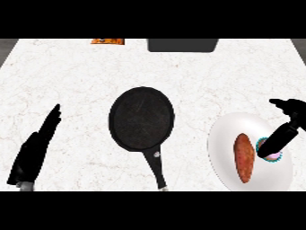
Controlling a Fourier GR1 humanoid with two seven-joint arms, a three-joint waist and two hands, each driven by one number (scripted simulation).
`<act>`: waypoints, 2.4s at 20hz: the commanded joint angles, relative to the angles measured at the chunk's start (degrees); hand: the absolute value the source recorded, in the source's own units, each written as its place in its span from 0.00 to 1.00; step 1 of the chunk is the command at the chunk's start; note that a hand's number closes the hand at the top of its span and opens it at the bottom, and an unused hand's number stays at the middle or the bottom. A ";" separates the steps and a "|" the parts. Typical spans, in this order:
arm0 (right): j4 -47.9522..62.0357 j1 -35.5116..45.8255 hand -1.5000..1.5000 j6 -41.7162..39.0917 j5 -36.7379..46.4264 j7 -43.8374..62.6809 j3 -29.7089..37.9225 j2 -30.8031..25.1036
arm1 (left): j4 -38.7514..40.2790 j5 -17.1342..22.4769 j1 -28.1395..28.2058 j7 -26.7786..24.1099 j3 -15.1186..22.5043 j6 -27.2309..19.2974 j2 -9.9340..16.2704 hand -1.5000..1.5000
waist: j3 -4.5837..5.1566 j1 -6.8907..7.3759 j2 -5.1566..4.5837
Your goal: Pick the cupcake from the plate and place it in the pan
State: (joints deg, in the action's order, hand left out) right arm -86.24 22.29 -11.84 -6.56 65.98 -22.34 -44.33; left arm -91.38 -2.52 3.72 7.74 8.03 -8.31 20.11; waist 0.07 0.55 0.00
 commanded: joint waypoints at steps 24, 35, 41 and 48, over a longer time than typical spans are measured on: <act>10.38 -6.21 0.00 0.67 11.09 -1.32 -1.50 8.85 | 3.58 -3.34 0.18 -3.07 -3.68 2.93 -2.90 0.50 | -0.06 -0.45 -0.02; 10.38 -6.07 1.00 -0.75 14.28 -4.13 7.65 15.54 | -7.69 -6.09 2.14 5.89 -3.27 4.21 -5.53 0.50 | -0.07 -0.30 0.05; 9.36 -1.50 1.00 -11.12 19.31 -25.55 -1.37 8.58 | -2.07 -5.17 0.51 1.29 -3.80 5.58 -5.21 0.50 | -0.23 2.63 -0.62; 9.52 7.24 1.00 -4.44 32.90 -49.78 -4.38 2.94 | -1.13 -5.37 0.26 -0.30 -2.98 5.60 -6.29 0.50 | -0.27 2.18 -0.58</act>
State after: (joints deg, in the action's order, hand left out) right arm -77.89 25.10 -20.35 20.26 27.18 -26.45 -38.93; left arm -92.84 -7.36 3.47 8.30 4.26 -2.33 14.71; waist -0.15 3.00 -0.61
